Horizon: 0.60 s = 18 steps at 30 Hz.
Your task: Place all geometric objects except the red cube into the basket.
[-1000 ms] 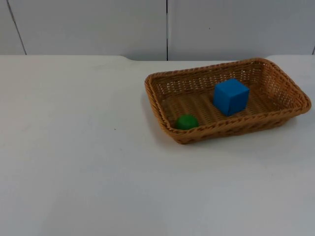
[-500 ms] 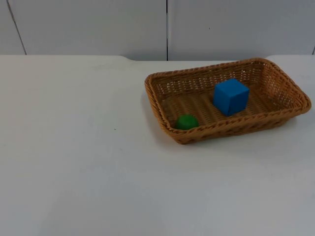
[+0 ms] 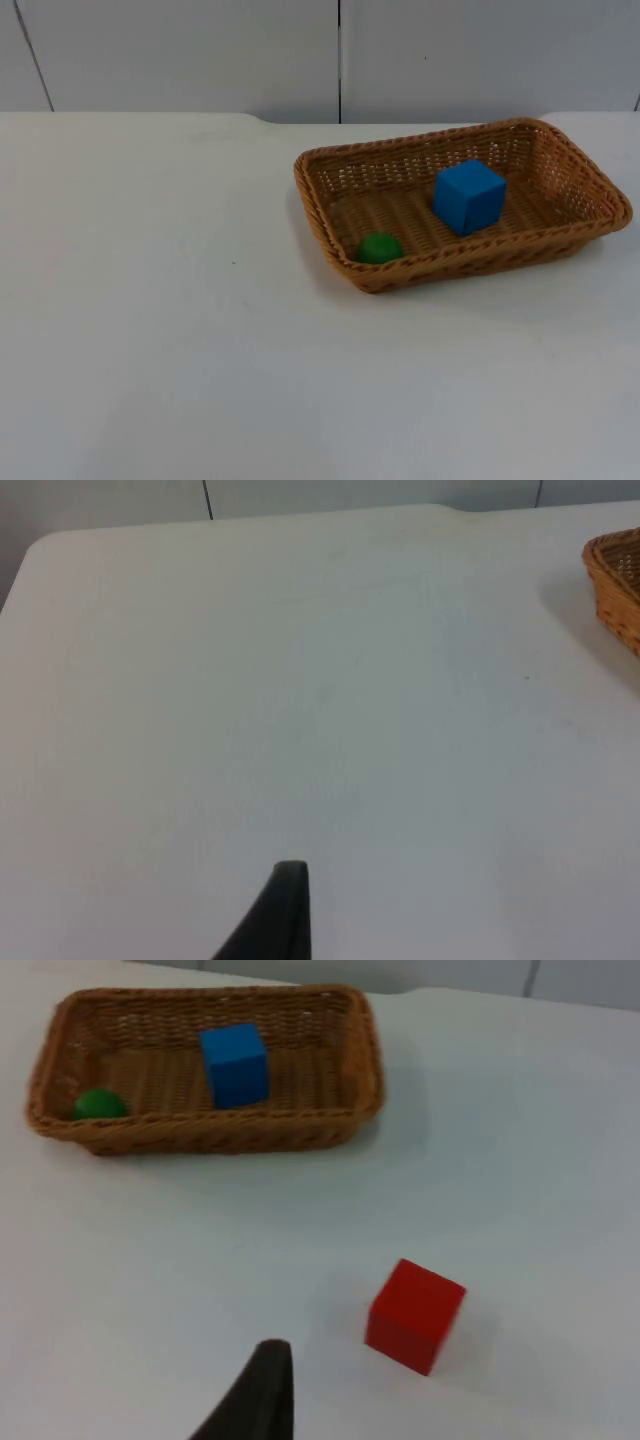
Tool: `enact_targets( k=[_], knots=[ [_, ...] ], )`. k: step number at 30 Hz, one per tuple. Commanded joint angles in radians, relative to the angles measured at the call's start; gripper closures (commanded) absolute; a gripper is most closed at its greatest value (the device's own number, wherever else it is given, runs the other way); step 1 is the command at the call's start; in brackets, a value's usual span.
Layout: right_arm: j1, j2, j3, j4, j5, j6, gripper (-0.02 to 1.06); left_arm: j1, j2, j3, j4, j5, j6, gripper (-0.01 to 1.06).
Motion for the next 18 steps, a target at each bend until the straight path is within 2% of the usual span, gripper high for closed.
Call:
enact_targets(
  k=[1,7,18],
  knots=[
    [-0.071,-0.003,0.000,0.000,-0.013,-0.002,-0.01,0.005,-0.004,0.005,0.006,0.003,-0.007,0.00],
    [-0.172,-0.003,0.000,0.000,-0.013,-0.002,-0.01,0.005,-0.004,0.005,0.006,0.003,-0.007,0.00],
    [-0.191,-0.003,0.000,0.000,-0.013,-0.002,-0.01,0.005,-0.004,0.005,0.008,0.003,-0.007,0.00]
  ],
)
